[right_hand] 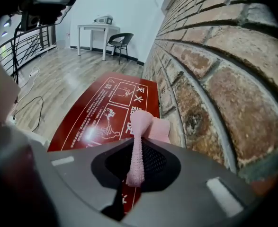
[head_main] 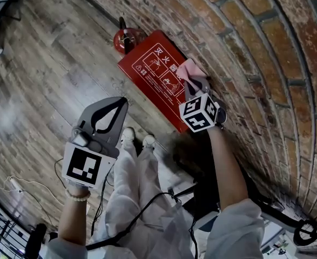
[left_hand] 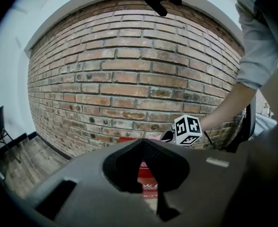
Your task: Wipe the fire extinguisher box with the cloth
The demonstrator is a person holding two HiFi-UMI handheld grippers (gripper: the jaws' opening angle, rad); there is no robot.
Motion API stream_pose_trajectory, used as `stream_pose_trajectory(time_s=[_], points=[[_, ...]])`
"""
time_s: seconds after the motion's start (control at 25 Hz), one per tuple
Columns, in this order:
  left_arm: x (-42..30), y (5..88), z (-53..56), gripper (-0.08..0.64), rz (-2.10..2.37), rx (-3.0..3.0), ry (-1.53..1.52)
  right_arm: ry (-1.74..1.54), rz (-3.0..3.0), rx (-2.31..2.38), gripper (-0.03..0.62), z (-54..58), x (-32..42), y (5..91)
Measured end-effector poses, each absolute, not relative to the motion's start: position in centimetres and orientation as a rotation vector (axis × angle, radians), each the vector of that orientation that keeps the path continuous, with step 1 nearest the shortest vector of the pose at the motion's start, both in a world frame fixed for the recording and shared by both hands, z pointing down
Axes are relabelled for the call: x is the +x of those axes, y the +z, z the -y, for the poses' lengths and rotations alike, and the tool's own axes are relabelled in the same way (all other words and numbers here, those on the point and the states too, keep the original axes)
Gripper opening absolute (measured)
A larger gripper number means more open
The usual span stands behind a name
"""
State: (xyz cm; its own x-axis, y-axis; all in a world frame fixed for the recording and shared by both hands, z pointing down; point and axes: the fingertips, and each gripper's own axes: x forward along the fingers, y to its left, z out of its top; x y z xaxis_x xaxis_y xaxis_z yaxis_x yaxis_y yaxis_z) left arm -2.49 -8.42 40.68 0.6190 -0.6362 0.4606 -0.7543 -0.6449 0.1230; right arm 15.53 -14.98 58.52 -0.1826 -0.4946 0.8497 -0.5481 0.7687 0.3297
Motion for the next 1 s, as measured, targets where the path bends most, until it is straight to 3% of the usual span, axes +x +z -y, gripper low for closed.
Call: stream_pose_trajectory(time_s=[1.0], points=[[3.2,41.1,7.1,0.000,0.972,2.608,0.563,0.268,1.739,0.978,0.028,5.6,24.9,59.1]])
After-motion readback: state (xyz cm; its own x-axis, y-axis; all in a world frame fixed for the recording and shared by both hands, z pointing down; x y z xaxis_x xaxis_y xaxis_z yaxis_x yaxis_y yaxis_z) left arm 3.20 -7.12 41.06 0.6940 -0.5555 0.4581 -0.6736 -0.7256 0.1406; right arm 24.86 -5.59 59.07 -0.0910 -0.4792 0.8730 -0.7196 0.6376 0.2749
